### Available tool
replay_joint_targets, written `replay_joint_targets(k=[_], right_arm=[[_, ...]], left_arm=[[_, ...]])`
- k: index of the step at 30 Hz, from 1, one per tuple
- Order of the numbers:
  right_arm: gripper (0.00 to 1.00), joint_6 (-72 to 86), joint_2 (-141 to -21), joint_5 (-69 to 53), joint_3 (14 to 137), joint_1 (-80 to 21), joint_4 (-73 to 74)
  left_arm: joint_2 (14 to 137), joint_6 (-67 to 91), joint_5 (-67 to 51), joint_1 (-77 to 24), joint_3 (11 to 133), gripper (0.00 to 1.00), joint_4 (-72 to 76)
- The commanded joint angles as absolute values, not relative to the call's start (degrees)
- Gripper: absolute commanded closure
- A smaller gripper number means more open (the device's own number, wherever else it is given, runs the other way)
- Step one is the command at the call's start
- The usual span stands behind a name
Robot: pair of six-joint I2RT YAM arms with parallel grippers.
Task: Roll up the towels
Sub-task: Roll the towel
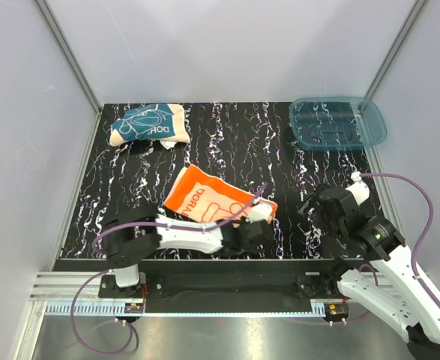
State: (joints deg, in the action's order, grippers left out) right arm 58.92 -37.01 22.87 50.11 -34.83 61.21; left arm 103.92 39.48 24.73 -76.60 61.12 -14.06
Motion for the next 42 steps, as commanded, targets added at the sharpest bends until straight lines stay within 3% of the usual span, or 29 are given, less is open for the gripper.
replay_joint_targets(k=[1, 14, 19, 23, 24, 33, 42], right_arm=[[0.17, 57.22, -39.55, 23.38, 53.43, -34.72, 57.49], [0.25, 53.7, -47.01, 12.31, 50.54, -34.72, 44.14], [0.27, 53.17, -51.85, 9.06, 50.28, -34.72, 40.26], [0.55, 52.38, -52.65, 4.58, 48.17, -34.72, 31.76], [0.58, 52.21, -52.99, 1.87, 46.77, -34.72, 27.99], [0.59, 52.56, -57.03, -11.59, 38.51, -34.72, 10.38], [0.58, 52.38, -62.3, -17.48, 33.05, -34.72, -4.65]], left_arm=[[95.65, 39.55, 13.99, -71.12, 55.38, 1.0, -6.0], [85.96, 48.32, -13.6, -58.29, 46.43, 1.0, 4.54], [84.03, 53.43, -18.62, -54.5, 41.23, 1.0, 10.01], [84.29, 61.67, -23.63, -50.73, 35.7, 1.0, 19.23], [84.9, 63.53, -24.43, -49.41, 33.33, 1.0, 23.25], [86.84, 77.69, -27.07, -44.57, 25.76, 1.0, 28.74], [88.24, 83.23, -28.83, -39.73, 21.19, 1.0, 31.64]])
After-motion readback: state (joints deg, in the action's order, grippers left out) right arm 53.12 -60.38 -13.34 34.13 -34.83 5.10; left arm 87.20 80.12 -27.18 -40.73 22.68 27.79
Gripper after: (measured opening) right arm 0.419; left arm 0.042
